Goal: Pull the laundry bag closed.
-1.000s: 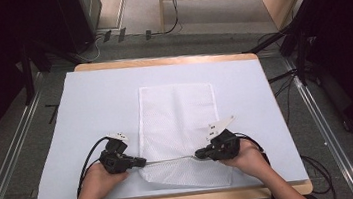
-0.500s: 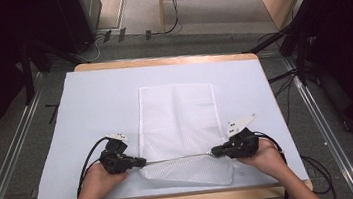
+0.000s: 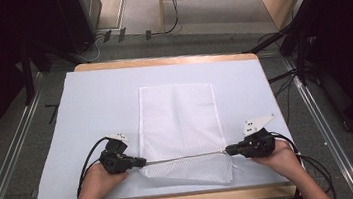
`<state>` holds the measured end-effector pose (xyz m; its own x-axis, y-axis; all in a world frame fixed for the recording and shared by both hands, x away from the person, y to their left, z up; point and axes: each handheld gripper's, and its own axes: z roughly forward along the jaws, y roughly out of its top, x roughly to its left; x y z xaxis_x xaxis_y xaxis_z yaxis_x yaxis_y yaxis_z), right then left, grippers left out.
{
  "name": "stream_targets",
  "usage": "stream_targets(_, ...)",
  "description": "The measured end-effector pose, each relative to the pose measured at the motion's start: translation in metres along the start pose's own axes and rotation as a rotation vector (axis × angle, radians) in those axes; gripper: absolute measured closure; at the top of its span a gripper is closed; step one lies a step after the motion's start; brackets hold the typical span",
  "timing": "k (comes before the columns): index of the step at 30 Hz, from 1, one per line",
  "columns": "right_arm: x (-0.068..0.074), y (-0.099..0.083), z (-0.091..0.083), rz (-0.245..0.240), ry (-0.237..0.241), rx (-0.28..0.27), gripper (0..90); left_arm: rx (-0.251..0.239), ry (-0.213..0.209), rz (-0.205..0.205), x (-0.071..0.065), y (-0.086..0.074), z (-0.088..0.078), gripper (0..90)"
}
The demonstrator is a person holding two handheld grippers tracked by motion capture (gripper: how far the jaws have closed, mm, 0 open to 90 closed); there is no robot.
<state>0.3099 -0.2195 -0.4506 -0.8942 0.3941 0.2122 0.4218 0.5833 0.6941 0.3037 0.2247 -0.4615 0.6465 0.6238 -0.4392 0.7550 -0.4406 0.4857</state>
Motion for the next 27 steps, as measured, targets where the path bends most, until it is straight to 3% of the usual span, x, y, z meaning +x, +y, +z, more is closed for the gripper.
stream_targets(8,0.0,-0.003,0.001,0.007,-0.008,-0.009,89.0,-0.001,0.0,0.001,0.0,0.0,0.0,90.0)
stream_targets(11,0.001,-0.002,0.002,0.007,-0.007,-0.008,88.7,0.003,-0.008,0.047,0.001,0.001,0.0,90.0)
stream_targets(15,0.003,0.001,0.004,0.023,-0.002,-0.015,86.5,0.008,-0.018,0.042,0.003,0.002,-0.002,90.0)
stream_targets(16,0.003,0.002,0.004,0.014,0.002,-0.028,85.4,-0.003,-0.033,0.043,0.003,0.003,-0.003,86.5)
stream_targets(18,0.003,0.005,0.003,0.017,-0.007,-0.053,79.7,-0.015,-0.022,0.051,0.001,0.004,-0.005,78.6)
stream_targets(27,-0.001,0.006,0.001,0.036,-0.071,-0.107,57.2,-0.076,0.032,0.062,0.003,0.006,-0.02,61.8)
